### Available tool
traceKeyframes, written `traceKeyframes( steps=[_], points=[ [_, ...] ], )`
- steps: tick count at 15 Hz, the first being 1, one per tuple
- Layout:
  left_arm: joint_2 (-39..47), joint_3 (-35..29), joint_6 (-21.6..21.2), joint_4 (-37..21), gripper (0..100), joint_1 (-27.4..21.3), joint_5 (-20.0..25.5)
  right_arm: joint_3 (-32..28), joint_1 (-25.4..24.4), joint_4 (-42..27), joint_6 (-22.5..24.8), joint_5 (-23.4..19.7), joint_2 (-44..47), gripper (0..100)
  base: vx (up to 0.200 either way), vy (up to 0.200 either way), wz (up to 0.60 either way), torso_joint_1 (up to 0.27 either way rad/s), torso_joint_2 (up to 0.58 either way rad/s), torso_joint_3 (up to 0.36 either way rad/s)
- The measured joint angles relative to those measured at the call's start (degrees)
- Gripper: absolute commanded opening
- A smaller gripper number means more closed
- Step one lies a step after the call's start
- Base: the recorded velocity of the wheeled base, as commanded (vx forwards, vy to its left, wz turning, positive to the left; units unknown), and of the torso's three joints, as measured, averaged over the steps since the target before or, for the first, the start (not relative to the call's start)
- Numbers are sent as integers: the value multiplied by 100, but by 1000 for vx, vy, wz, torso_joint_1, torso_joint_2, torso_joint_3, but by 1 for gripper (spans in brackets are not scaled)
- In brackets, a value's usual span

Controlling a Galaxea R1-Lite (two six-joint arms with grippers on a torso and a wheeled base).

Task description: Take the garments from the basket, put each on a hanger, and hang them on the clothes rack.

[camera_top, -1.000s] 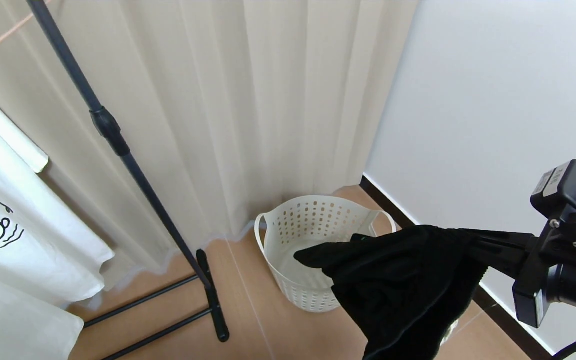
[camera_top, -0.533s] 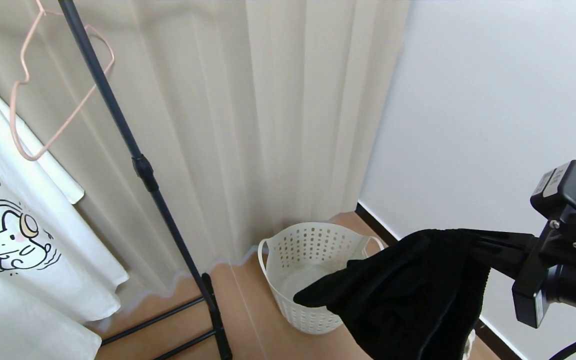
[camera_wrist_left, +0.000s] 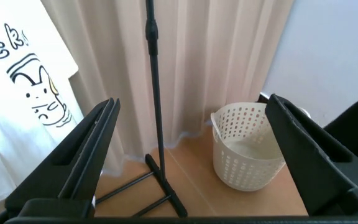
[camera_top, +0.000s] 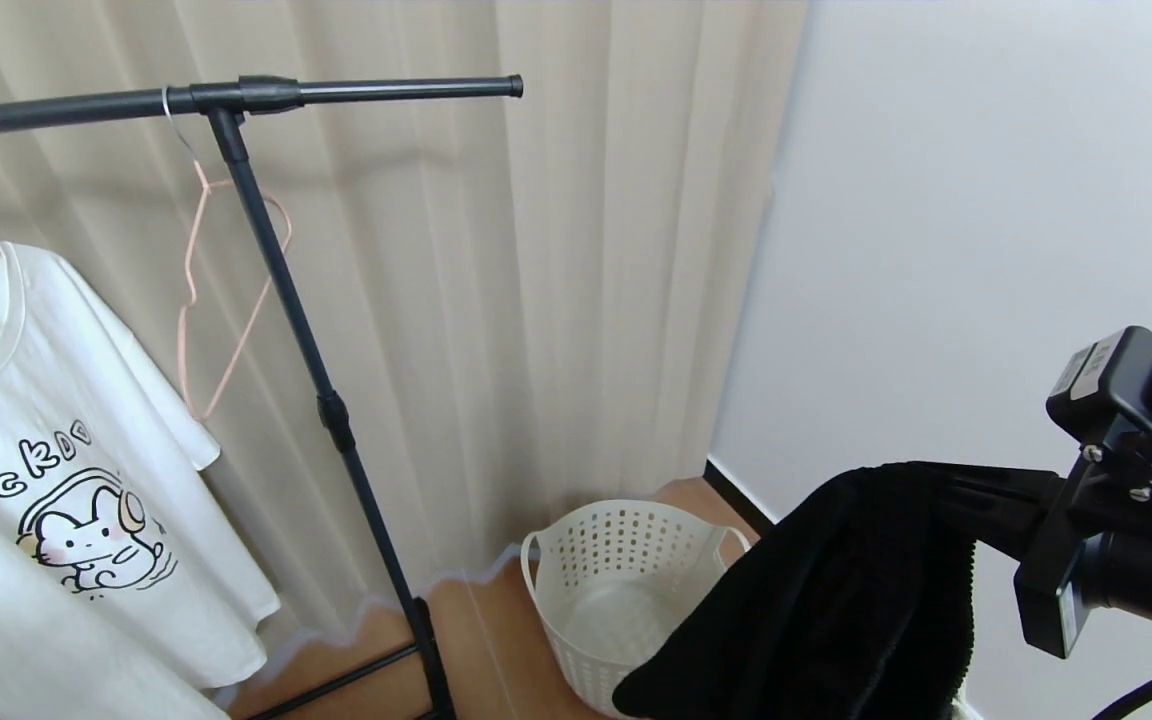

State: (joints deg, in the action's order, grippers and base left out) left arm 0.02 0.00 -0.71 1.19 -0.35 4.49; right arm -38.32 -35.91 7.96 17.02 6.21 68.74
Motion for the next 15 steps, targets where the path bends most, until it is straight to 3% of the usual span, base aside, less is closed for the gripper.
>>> traceKeyframes(
  steps=[15],
  points=[
    [0,0,11,0,100,0,-4,72,0,11,6,2,79,0,0,0,0,214,-516,-298]
  ],
)
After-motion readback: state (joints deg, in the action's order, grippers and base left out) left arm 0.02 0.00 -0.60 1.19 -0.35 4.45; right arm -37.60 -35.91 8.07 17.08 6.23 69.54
